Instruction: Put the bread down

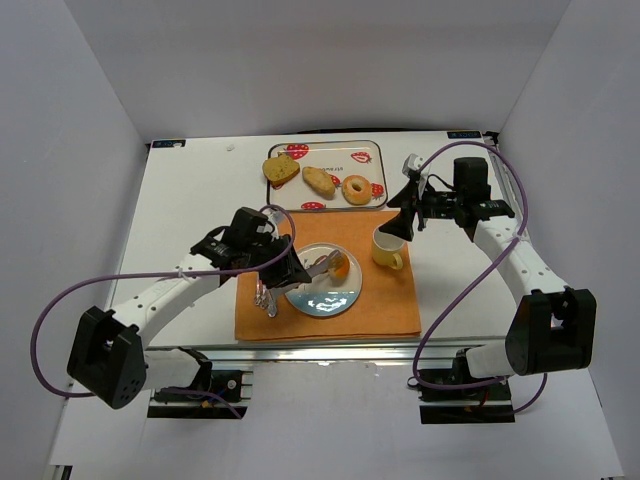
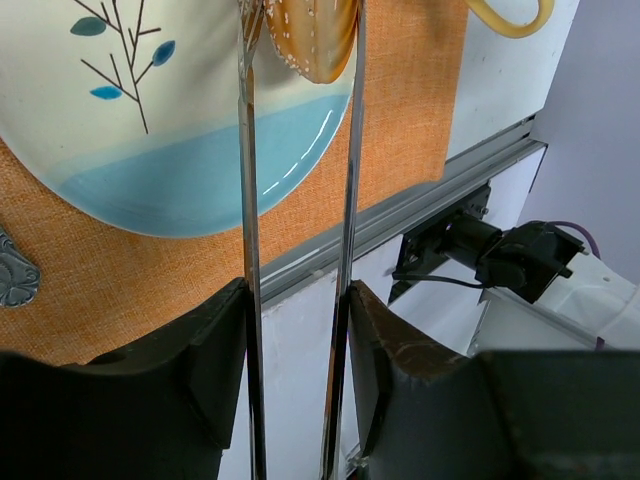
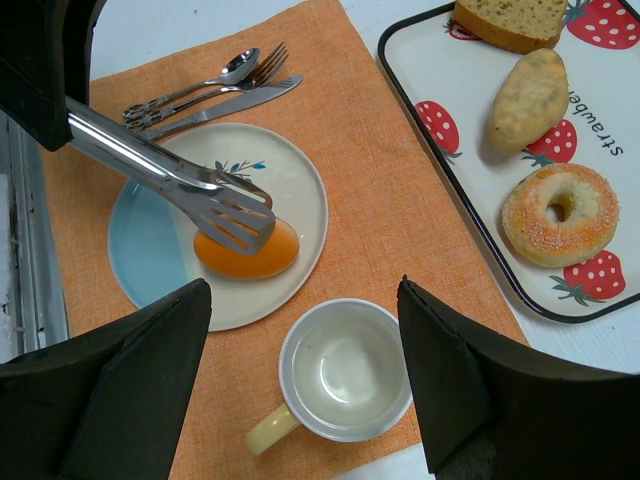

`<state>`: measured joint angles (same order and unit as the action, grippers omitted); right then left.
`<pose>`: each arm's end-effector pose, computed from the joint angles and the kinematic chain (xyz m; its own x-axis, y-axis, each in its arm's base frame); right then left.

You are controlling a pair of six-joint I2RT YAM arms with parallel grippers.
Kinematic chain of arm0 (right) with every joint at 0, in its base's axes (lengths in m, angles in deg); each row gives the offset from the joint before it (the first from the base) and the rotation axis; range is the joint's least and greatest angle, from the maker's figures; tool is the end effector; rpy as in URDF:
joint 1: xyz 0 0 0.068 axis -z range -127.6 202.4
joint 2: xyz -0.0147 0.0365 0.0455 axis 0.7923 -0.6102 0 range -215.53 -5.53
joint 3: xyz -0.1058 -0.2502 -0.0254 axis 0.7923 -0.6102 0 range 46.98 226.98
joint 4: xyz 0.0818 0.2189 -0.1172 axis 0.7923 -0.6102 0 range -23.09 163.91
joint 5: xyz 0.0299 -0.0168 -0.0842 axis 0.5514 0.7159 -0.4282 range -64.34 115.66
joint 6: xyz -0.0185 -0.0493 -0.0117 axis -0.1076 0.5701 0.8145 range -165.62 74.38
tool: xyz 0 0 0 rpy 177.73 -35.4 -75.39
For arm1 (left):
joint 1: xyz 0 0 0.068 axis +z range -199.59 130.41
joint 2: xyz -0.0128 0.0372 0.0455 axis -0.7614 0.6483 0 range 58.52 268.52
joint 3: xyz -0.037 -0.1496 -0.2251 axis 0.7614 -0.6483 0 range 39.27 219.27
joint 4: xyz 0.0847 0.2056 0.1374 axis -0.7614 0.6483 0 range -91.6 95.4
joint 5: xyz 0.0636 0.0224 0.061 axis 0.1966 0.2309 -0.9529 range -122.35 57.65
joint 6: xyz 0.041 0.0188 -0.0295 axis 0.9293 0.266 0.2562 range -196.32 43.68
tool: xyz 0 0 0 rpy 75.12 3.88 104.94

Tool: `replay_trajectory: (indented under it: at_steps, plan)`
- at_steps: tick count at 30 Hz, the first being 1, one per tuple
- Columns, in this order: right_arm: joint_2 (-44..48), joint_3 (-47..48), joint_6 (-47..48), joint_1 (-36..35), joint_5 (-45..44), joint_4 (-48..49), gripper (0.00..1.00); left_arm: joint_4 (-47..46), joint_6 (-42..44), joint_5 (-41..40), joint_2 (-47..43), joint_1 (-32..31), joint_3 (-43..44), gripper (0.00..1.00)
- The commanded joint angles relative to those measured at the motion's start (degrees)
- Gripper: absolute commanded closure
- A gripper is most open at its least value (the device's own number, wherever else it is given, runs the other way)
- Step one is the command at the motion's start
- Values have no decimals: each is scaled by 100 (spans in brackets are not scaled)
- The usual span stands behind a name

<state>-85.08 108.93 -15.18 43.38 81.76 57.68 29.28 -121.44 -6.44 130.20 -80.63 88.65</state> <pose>0.2934 0.0764 0.3040 -0.0847 -0.2996 -0.9503 -0.9410 0.3377 -0.0226 0.2061 -0.1423 0.2418 -0.9716 -0.1591 -0.1751 -0.0003 0.7410 -0.6715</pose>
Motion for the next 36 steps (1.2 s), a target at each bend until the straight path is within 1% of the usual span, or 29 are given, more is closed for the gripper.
replay_trajectory:
  at_steps: [1,9,16,22,28,33,36]
  plan:
    - [115,36,50,23,112,6,20,-64,74,1,-40,-24,238,48]
    - [97,36,50,23,147,14,20,261,197,-104,-75,-24,510,47]
    - [89,10,76,23,165,14,20,288,223,-16,-102,-24,519,44]
    - [106,-8,85,23,165,6,20,288,241,-33,-84,-24,528,44]
    - [106,-25,129,23,174,-21,20,498,302,-490,-67,11,940,47]
    - [115,-43,138,23,200,-3,20,332,180,-692,-5,222,1284,49]
    - [115,-43,138,23,226,6,20,51,-13,-719,179,318,1398,49]
